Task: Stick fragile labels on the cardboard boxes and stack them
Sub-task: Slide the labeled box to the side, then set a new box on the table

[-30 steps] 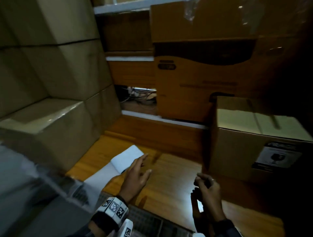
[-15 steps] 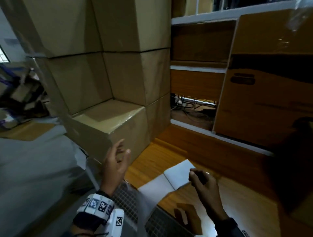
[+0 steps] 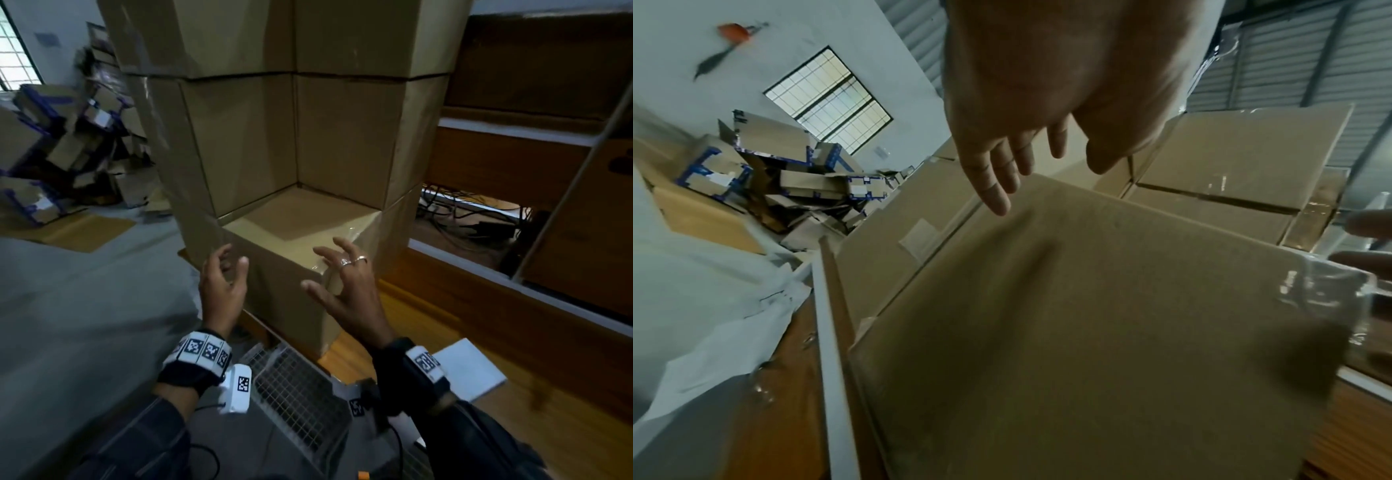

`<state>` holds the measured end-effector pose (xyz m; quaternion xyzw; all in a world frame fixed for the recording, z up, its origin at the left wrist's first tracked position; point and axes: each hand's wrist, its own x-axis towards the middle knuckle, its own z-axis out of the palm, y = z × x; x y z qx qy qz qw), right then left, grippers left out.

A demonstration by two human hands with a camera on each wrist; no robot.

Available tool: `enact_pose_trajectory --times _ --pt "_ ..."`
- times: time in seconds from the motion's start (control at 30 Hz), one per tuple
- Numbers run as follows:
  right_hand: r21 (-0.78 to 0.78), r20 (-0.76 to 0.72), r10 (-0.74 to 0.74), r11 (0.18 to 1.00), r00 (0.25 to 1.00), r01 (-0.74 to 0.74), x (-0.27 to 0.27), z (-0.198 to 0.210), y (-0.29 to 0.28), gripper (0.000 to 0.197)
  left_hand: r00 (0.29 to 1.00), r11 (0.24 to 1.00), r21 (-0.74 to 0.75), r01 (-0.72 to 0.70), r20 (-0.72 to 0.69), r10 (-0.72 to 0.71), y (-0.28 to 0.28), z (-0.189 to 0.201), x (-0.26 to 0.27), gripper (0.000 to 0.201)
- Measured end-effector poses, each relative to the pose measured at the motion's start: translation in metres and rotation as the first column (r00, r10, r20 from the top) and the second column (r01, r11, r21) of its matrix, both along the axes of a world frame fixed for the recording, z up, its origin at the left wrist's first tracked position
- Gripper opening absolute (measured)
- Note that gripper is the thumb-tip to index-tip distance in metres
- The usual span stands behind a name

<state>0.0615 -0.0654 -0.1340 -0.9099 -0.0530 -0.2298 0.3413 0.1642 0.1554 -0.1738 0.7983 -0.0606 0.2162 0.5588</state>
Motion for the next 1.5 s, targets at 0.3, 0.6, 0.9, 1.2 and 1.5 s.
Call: enact_pose_trajectory --times 0.3,0.6,0.9,1.2,1.5 --pt "-0.019 0.031 -0.063 0.998 0.998 0.064 0.012 -0.015 -0.008 0.023 0.994 0.998 -0.061 0.035 -0.103 -0.041 0.005 0.004 0.01 0.053" --pt "0.243 -0.007 -0.061 0.968 0.998 0.061 -0.018 -0.034 -0.034 0.045 0.982 0.987 -0.123 0.1 -0.148 -0.118 -0.004 -0.005 0.003 0.057" --pt "0.438 0.036 0.07 0.896 0.997 -0.079 -0.066 -0.026 -0.05 0.067 0.995 0.981 -0.173 0.087 -0.034 -0.095 -0.025 0.029 -0.053 0.057" --pt "0.502 0.11 -0.089 0.865 0.99 0.022 -0.184 0.021 -0.115 0.067 0.936 0.929 -0.143 0.342 0.143 -0.322 -0.083 0.071 -0.141 0.078" --pt "0.489 0.155 -0.375 0.833 0.914 0.259 -0.325 0.036 -0.192 0.067 0.795 0.781 -0.149 0.606 0.102 -0.598 -0.192 0.069 -0.226 0.067"
